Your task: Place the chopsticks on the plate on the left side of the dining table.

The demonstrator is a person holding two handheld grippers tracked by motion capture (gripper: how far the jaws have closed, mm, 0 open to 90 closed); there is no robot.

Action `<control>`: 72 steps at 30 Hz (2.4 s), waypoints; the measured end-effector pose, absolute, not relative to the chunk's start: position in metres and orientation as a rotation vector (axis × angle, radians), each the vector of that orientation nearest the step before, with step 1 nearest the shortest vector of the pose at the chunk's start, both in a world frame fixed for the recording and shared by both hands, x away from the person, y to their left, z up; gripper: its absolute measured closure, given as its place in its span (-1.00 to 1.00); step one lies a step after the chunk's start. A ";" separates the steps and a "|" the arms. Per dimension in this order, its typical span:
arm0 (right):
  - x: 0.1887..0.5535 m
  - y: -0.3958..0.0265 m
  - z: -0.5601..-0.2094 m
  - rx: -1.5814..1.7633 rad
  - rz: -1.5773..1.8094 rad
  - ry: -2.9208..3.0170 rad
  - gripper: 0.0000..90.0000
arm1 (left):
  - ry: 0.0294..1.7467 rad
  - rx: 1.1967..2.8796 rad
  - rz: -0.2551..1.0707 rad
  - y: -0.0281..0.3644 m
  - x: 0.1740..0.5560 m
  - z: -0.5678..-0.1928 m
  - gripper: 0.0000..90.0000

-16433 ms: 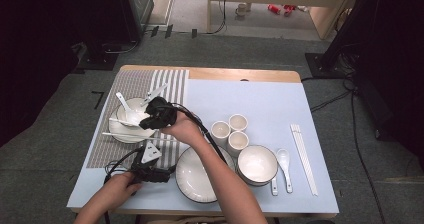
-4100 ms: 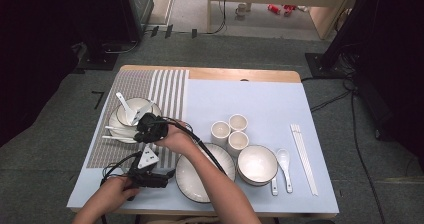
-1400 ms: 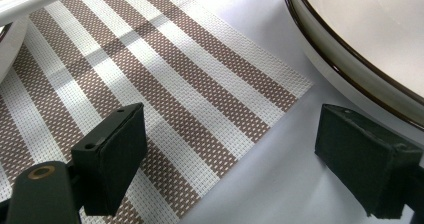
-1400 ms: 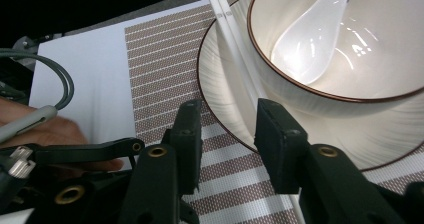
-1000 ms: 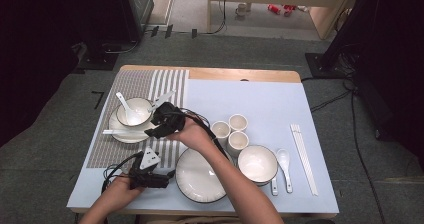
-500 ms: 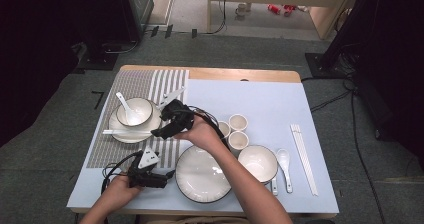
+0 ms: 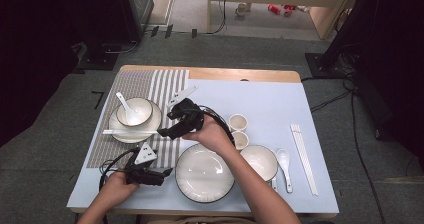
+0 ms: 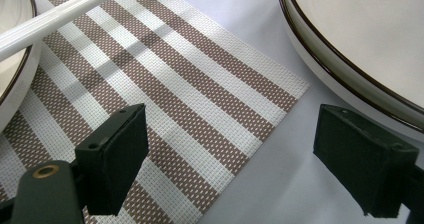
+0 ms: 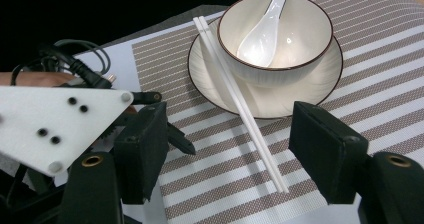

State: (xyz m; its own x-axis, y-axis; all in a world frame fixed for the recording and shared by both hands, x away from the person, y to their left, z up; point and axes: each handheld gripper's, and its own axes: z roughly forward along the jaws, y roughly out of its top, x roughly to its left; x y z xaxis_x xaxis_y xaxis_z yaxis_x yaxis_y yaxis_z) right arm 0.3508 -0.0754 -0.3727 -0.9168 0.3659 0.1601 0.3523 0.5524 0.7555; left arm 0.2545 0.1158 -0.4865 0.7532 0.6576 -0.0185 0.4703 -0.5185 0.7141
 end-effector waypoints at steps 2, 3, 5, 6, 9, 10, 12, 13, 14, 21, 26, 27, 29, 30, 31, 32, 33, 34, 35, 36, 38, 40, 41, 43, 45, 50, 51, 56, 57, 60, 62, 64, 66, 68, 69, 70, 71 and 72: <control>0.349 -0.077 -0.371 0.636 1.328 2.753 -0.30 | 0.849 2.216 0.315 0.116 0.256 -0.486 -0.68; 0.348 -0.078 -0.370 0.626 1.324 2.749 -0.30 | 0.858 2.221 0.299 0.116 0.257 -0.486 -0.68; 0.345 -0.082 -0.368 0.608 1.315 2.740 -0.30 | 0.877 2.227 0.268 0.117 0.260 -0.486 -0.68; 0.344 -0.084 -0.367 0.602 1.310 2.732 -0.30 | 0.883 2.229 0.259 0.117 0.261 -0.486 -0.68; 0.342 -0.091 -0.367 0.597 1.262 2.723 -0.31 | 0.882 2.223 0.261 0.118 0.264 -0.487 -0.68; 0.341 -0.096 -0.367 0.600 1.239 2.719 -0.34 | 0.881 2.229 0.262 0.118 0.265 -0.488 -0.68; 0.341 -0.098 -0.367 0.598 1.228 2.713 -0.34 | 0.879 2.232 0.261 0.118 0.265 -0.488 -0.68; 0.340 -0.101 -0.367 0.601 1.221 2.706 -0.35 | 0.878 2.236 0.258 0.118 0.266 -0.489 -0.68; 0.340 -0.104 -0.367 0.604 1.220 2.702 -0.35 | 0.873 2.240 0.264 0.118 0.266 -0.489 -0.68; 0.338 -0.131 -0.366 0.644 1.216 2.681 -0.38 | 0.875 2.239 0.275 0.117 0.267 -0.491 -0.68; 0.336 -0.154 -0.369 0.679 1.201 2.653 -0.42 | 0.872 2.243 0.278 0.118 0.267 -0.491 -0.68; 0.337 -0.158 -0.369 0.690 1.210 2.645 -0.42 | 0.872 2.242 0.278 0.118 0.267 -0.491 -0.68; 0.337 -0.166 -0.370 0.724 1.227 2.633 -0.42 | 0.871 2.244 0.279 0.118 0.267 -0.491 -0.68; 0.337 -0.169 -0.371 0.736 1.229 2.629 -0.42 | 0.868 2.244 0.280 0.118 0.267 -0.491 -0.68; 0.337 -0.173 -0.371 0.737 1.231 2.623 -0.42 | 0.866 2.243 0.283 0.118 0.267 -0.491 -0.68; 0.337 -0.175 -0.372 0.742 1.233 2.618 -0.42 | 0.864 2.244 0.285 0.118 0.267 -0.491 -0.68; 0.337 -0.178 -0.372 0.749 1.239 2.614 -0.42 | 0.862 2.246 0.287 0.118 0.267 -0.491 -0.68; 0.337 -0.181 -0.372 0.751 1.240 2.612 -0.42 | 0.861 2.246 0.289 0.118 0.266 -0.492 -0.68; 0.336 -0.183 -0.372 0.757 1.243 2.608 -0.42 | 0.859 2.248 0.292 0.117 0.266 -0.492 -0.68; 0.336 -0.185 -0.373 0.757 1.243 2.605 -0.42 | 0.856 2.248 0.296 0.117 0.266 -0.492 -0.68; 0.336 -0.190 -0.373 0.759 1.243 2.601 -0.42 | 0.847 2.250 0.302 0.118 0.266 -0.492 -0.68; 0.335 -0.195 -0.374 0.761 1.251 2.596 -0.42 | 0.844 2.250 0.307 0.118 0.265 -0.493 -0.68; 0.334 -0.197 -0.374 0.765 1.250 2.592 -0.42 | 0.845 2.249 0.310 0.118 0.265 -0.493 -0.68; 0.333 -0.203 -0.375 0.771 1.240 2.569 -0.42 | 0.844 2.246 0.314 0.117 0.265 -0.493 -0.68; 0.333 -0.208 -0.376 0.777 1.260 2.564 -0.42 | 0.843 2.237 0.313 0.118 0.264 -0.494 -0.68; 0.331 -0.225 -0.377 0.794 1.269 2.545 -0.42 | 0.833 2.222 0.328 0.119 0.263 -0.496 -0.68; 0.331 -0.225 -0.377 0.794 1.269 2.545 -0.42 | 0.833 2.222 0.328 0.119 0.263 -0.496 -0.68; 0.328 -0.237 -0.380 0.819 1.293 2.540 -0.58 | 0.816 2.214 0.355 0.120 0.260 -0.498 -0.68; 0.328 -0.240 -0.380 0.819 1.303 2.543 -0.58 | 0.817 2.211 0.355 0.120 0.260 -0.499 -0.68; 0.326 -0.247 -0.382 0.834 1.284 2.527 -0.58 | 0.816 2.210 0.356 0.120 0.260 -0.499 -0.68; 0.326 -0.257 -0.384 0.852 1.283 2.515 -0.58 | 0.816 2.209 0.356 0.120 0.260 -0.499 -0.68; 0.325 -0.262 -0.386 0.875 1.275 2.504 -0.57 | 0.816 2.209 0.357 0.120 0.260 -0.499 -0.68; 0.325 -0.265 -0.387 0.881 1.276 2.496 -0.57 | 0.816 2.209 0.357 0.120 0.260 -0.499 -0.68; 0.324 -0.270 -0.389 0.895 1.277 2.485 -0.56 | 0.816 2.209 0.357 0.120 0.260 -0.499 -0.68; 0.323 -0.272 -0.389 0.902 1.277 2.481 -0.56 | 0.815 2.208 0.357 0.120 0.260 -0.499 -0.68; 0.323 -0.275 -0.391 0.904 1.278 2.477 -0.56 | 0.815 2.208 0.357 0.120 0.260 -0.499 -0.68; 0.323 -0.275 -0.391 0.904 1.278 2.477 -0.56 | 0.815 2.208 0.357 0.120 0.260 -0.499 -0.68; 0.322 -0.277 -0.391 0.907 1.277 2.475 -0.56 | 0.816 2.208 0.357 0.120 0.260 -0.499 -0.68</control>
State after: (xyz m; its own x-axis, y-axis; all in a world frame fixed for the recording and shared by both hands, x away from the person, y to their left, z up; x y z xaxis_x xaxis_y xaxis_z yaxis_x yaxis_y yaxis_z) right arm 0.3220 -0.2768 -0.3910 -0.7878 0.6095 0.0887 0.4253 0.4342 0.7941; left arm 0.2597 0.1198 -0.4988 0.7587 0.6514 0.0037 0.4443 -0.5217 0.7283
